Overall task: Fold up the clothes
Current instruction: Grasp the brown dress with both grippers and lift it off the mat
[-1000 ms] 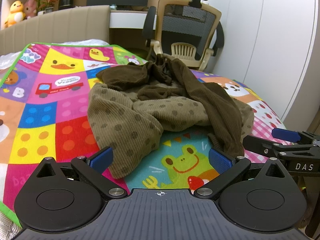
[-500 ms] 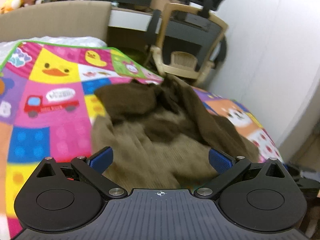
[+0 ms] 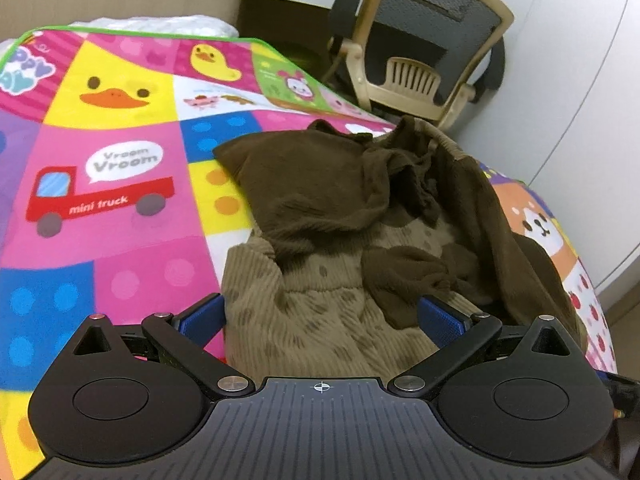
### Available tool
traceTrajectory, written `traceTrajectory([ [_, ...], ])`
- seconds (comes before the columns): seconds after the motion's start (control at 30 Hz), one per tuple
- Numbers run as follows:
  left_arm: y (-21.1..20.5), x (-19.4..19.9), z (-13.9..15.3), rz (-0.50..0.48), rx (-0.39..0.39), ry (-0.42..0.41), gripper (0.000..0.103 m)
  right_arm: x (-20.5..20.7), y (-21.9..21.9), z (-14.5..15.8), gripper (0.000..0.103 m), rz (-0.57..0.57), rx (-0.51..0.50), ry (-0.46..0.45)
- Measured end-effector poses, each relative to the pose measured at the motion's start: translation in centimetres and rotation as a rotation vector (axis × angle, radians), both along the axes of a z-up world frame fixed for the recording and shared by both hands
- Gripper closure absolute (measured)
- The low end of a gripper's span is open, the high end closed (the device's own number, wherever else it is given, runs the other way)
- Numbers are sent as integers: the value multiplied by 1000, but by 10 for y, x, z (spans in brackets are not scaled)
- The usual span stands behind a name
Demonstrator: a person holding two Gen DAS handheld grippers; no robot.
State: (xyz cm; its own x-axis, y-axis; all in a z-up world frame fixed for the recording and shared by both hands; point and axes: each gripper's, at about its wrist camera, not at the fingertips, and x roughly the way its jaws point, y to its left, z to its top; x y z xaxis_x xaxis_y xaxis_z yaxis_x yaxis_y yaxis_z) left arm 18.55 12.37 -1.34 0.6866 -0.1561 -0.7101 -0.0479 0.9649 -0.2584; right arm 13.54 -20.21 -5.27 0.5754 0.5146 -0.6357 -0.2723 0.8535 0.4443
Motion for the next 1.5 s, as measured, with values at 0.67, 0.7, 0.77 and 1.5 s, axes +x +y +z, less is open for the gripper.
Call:
traceTrajectory([
  [0.67, 57, 24, -34, -28, -385, 62, 1, 129, 12, 9, 18, -10, -103, -160],
  [0.7, 54, 26, -36, -35, -375, 62, 1, 129, 15, 5, 18, 1, -105, -149],
  [0.77, 44, 25, -35, -81, -335, 51, 16, 127, 20, -4, 23, 22, -110, -127],
  [1.5, -3, -120, 31, -257, 83, -100, 41, -44, -12, 41, 73, 172, -237, -222],
])
